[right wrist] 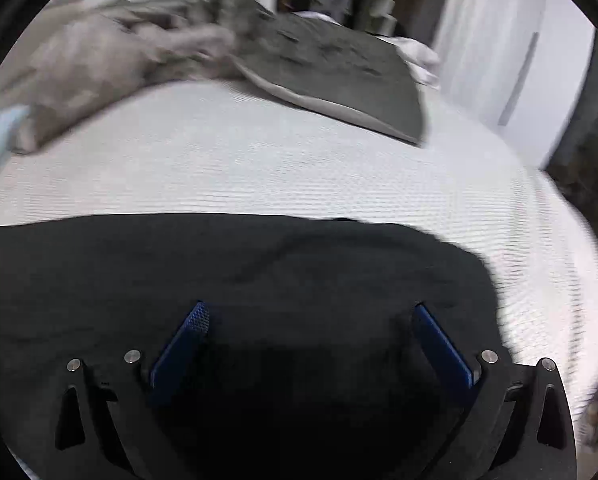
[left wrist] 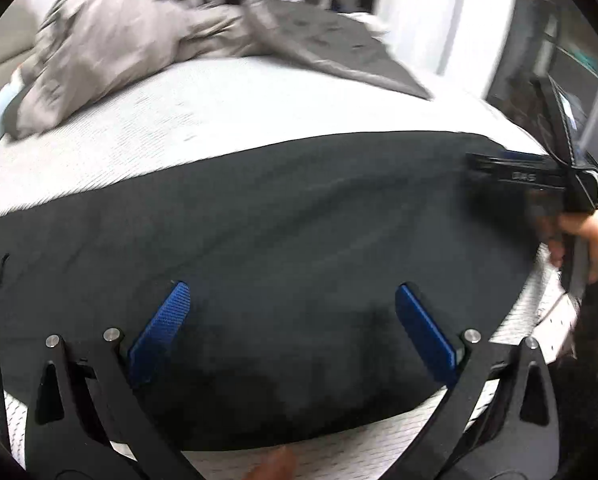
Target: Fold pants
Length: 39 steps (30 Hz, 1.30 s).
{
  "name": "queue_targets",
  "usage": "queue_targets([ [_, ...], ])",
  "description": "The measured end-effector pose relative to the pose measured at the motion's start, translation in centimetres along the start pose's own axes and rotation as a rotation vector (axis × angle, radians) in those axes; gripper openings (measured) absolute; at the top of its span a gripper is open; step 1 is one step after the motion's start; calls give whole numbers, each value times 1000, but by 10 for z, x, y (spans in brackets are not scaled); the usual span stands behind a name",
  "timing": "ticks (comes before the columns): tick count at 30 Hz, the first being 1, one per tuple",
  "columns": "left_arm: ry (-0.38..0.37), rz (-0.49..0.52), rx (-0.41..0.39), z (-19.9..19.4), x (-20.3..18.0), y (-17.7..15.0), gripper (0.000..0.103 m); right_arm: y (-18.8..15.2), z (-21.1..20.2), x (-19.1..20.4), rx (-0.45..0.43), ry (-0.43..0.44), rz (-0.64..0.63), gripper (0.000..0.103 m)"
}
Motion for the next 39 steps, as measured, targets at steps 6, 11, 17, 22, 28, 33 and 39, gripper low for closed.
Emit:
queue_targets([
  [6,-5,41,67,36,-33,-12,102,-10,-20,80,-50,257,-80,103],
  [11,42,-7,83,31,-1,-24,102,-47,-5,105,39,202,-183,103],
  [17,187,-88,61,-3,81,-33,102,-41,12,99,61,194,-168,103],
  [22,289,-180,28,-24,142,-27,102,-38,10,99,64,178,-190,103],
  [28,359,-237,-8,-41,207,-22,102,-36,6,98,53,202,-174,103],
  [33,403,-278,-25,-57,259,-23,102,-36,5,103,55,204,-195,103],
  [39,441,-403,-67,-85,343,-22,103,-36,8,104,62,198,-202,103],
])
Point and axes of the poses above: each gripper's, at about its wrist camera, not at the fingertips, and z roughly the way its jaws point, x to its left, y to its top, the point moved 6 cm from there along z, roughly the way its jaws point, and after that the axes turned 10 degrees about -z, right-handed, at the moved point
